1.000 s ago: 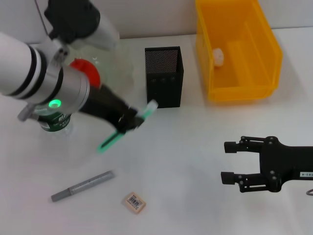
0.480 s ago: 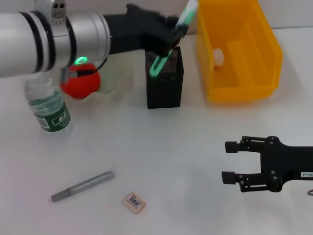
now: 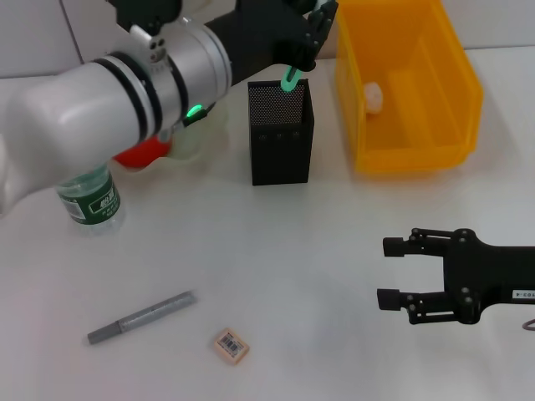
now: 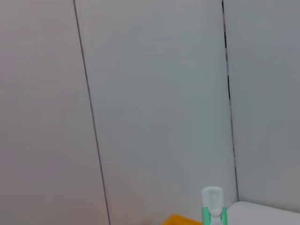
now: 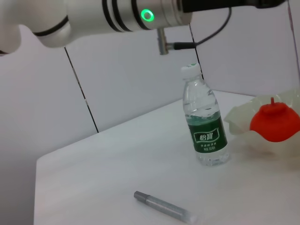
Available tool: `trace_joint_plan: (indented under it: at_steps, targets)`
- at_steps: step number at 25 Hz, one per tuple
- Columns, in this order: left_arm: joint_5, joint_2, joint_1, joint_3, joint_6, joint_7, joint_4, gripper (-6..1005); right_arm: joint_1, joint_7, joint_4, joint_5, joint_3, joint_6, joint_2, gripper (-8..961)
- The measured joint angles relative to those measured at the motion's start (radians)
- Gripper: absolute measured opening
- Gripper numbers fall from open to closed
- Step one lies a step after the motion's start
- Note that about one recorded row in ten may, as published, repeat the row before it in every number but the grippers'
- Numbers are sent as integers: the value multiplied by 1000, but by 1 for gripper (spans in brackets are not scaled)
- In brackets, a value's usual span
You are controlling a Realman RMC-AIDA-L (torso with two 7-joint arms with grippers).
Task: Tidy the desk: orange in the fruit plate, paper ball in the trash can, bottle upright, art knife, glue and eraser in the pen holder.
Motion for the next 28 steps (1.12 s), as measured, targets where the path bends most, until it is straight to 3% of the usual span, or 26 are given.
trace_joint_plan:
  at_steps: [6,11,28]
  targets:
    - [-166,-1,-65,32,-64,164,-124,203,0,-1,0,0,0,0,-2,802]
    - [-222,-1,-113,38,-85,223,-206,204,-1,-1,1,0,0,0,-2,802]
    - [-267,-1,-148,47,-109,228,-275,210,-1,0,-3,-5,0,0,0,802]
